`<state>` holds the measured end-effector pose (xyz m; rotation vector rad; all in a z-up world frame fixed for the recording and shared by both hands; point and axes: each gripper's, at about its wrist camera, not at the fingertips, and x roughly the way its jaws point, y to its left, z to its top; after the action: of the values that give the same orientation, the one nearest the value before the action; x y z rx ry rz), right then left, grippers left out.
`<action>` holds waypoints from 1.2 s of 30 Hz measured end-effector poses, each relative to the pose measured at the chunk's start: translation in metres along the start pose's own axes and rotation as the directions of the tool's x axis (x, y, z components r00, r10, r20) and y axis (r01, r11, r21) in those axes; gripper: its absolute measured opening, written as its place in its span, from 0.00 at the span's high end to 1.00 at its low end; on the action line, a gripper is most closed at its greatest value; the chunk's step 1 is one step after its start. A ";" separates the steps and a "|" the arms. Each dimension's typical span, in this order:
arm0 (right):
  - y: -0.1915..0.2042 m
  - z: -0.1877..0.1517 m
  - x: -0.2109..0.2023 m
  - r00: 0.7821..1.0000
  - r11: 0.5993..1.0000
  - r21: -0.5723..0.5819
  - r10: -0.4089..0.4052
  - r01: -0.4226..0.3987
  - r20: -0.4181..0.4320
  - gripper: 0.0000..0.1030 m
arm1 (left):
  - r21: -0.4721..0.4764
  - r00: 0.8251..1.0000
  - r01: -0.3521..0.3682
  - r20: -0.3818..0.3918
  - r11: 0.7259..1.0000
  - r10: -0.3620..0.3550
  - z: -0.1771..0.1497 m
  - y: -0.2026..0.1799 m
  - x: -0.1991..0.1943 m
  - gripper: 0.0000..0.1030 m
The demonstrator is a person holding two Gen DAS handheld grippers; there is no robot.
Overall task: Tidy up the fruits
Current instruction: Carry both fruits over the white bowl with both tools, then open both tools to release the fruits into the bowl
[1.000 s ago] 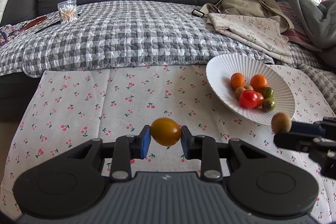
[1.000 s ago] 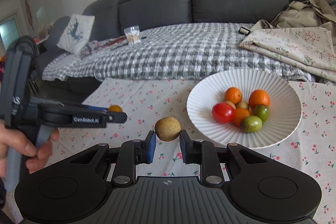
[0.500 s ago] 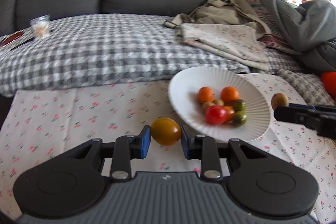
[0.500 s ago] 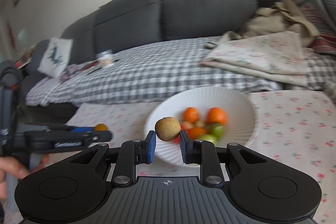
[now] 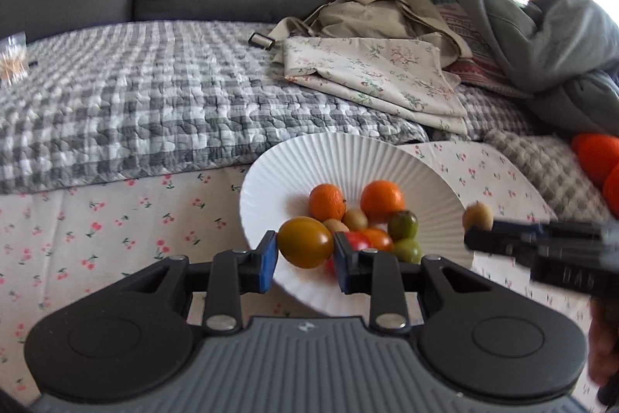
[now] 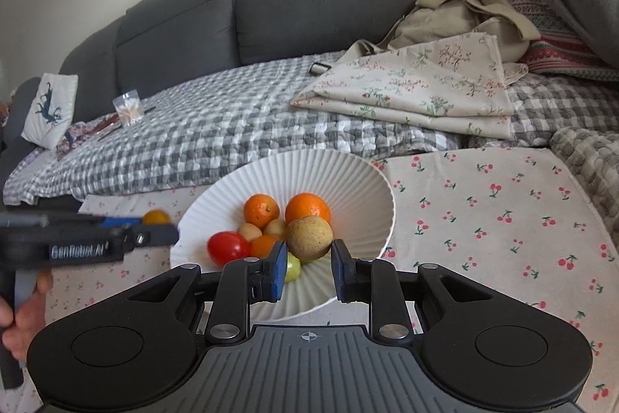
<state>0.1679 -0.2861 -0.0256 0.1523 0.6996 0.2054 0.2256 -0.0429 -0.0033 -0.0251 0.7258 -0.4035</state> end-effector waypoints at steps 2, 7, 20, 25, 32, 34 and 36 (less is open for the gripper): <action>0.000 -0.002 0.006 1.000 1.000 -0.015 -0.016 0.016 -0.011 0.77 | -0.033 1.000 0.011 -0.018 0.999 -0.011 0.003 0.005 0.011 0.72; -0.002 -0.004 0.015 0.999 0.998 -0.032 -0.048 0.048 -0.016 0.77 | -0.055 0.999 0.034 -0.034 0.998 -0.036 0.005 0.007 0.026 0.72; -0.001 -0.004 0.019 0.997 0.996 -0.047 -0.075 0.075 0.001 0.75 | -0.082 0.997 0.071 -0.032 0.994 -0.074 0.007 0.010 0.033 0.69; -0.002 -0.002 0.016 0.997 0.997 -0.039 -0.073 0.073 0.012 0.72 | -0.117 0.995 0.095 -0.011 0.989 -0.097 0.006 0.015 0.020 0.49; -0.014 0.007 0.000 0.999 0.998 0.040 -0.044 0.043 0.029 0.68 | -0.127 0.997 0.072 0.011 0.989 -0.071 0.002 0.020 -0.009 0.44; -0.018 0.008 -0.004 0.999 0.997 0.066 -0.042 0.040 0.031 0.67 | -0.128 0.998 0.055 0.013 0.990 -0.054 -0.002 0.020 -0.016 0.42; -0.019 0.009 -0.009 0.999 0.996 0.087 -0.030 0.027 0.030 0.64 | -0.127 0.999 0.043 0.012 0.991 -0.042 -0.005 0.018 -0.023 0.42</action>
<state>0.1695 -0.3075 -0.0174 0.2275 0.6792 0.1452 0.2130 -0.0172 0.0042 -0.1629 0.7415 -0.3973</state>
